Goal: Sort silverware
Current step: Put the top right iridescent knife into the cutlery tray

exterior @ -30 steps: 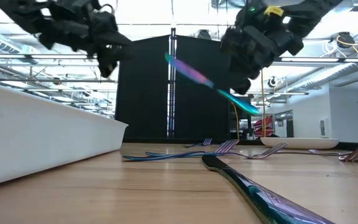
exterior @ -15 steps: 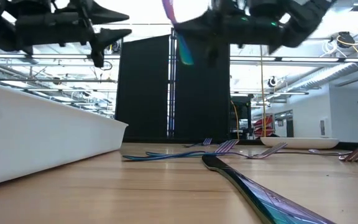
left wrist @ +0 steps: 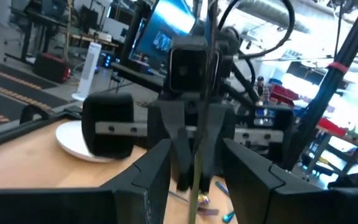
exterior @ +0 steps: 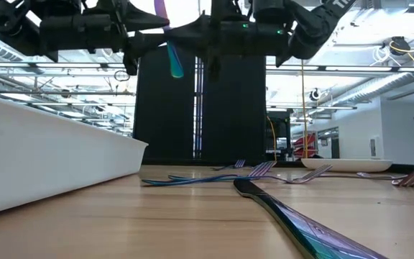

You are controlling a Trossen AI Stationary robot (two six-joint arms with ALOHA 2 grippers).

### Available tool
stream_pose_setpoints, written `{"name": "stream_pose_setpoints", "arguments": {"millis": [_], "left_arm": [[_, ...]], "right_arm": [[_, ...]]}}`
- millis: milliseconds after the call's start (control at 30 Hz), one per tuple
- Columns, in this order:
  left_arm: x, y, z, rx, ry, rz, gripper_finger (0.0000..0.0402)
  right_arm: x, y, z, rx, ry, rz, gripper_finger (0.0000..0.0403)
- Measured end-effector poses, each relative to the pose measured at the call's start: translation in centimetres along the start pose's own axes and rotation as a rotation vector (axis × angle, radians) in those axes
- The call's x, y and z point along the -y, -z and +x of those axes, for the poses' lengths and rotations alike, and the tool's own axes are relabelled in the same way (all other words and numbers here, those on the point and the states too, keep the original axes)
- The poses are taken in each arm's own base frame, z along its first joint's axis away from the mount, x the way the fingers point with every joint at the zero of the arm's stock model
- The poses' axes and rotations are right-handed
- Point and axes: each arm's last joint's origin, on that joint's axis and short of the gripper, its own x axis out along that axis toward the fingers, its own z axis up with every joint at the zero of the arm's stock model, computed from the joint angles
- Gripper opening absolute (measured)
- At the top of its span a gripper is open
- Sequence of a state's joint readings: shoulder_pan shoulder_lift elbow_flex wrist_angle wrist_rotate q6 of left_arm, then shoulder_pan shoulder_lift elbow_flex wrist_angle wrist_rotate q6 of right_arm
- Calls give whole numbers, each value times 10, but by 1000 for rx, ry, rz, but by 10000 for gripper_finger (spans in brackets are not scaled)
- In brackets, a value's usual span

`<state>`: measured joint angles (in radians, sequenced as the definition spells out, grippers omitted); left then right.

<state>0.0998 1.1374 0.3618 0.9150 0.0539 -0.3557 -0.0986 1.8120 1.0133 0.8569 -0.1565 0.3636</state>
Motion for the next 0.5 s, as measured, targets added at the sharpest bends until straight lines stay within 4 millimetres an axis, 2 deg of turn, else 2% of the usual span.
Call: {"name": "stream_pose_setpoints", "arguments": {"millis": [333, 500], "left_arm": [[-1, 0, 0, 3, -8, 24, 140], [-1, 0, 0, 4, -9, 24, 111]], "right_arm": [[0, 1, 0, -2, -1, 20, 0], [0, 1, 0, -2, -1, 34, 0]]}}
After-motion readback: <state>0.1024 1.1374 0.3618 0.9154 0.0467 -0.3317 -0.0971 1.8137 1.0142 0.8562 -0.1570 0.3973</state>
